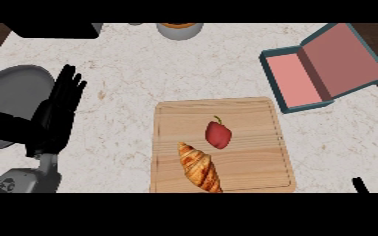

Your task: Pick the bell pepper from the cutting board and place it in the cardboard box

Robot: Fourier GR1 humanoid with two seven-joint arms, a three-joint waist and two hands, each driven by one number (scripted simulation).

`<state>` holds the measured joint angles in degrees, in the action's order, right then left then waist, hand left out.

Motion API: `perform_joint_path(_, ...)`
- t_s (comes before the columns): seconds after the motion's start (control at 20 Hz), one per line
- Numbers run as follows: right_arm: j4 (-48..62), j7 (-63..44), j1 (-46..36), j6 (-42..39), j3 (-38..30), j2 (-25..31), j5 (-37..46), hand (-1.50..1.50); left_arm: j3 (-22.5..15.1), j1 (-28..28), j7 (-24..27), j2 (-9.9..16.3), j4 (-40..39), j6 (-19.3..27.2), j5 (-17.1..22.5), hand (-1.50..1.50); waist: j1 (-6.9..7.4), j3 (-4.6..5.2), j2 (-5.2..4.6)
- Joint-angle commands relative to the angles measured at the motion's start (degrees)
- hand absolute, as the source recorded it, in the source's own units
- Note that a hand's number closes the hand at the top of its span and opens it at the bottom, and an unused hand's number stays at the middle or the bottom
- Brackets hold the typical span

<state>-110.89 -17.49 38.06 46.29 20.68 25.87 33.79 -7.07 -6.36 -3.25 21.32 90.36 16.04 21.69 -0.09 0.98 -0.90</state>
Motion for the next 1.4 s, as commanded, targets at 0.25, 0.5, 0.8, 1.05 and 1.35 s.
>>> perform_joint_path(0.25,-17.5,-25.4,-2.7,-16.6,5.7,-2.7,16.4,-1.5,-2.3,-2.8,-4.4,-1.0,2.7,1.4,-0.6,0.0,2.99,-0.27,-0.13)
perform_joint_path(0.5,-23.8,-39.9,-9.8,-29.3,11.3,-8.5,27.3,-1.5,-2.0,-2.9,-4.5,-0.8,1.8,0.7,-0.6,0.0,2.92,-0.38,0.14)
perform_joint_path(0.8,-16.8,-54.0,-23.4,-42.0,16.2,-22.2,38.6,-1.5,-2.3,-2.6,-2.9,-2.4,0.9,2.0,-2.0,0.0,2.72,-0.56,0.2)
perform_joint_path(1.05,-9.5,-62.1,-36.0,-44.1,18.6,-25.6,38.0,-1.5,-0.8,-2.5,-3.5,-2.0,0.6,1.1,-1.5,0.0,1.51,-0.83,0.53)
perform_joint_path(1.35,1.6,-66.5,-43.6,-38.4,18.0,-25.8,36.5,-1.5,-1.0,-2.1,-5.9,-2.0,2.8,2.1,-2.0,0.0,1.66,-0.92,0.62)
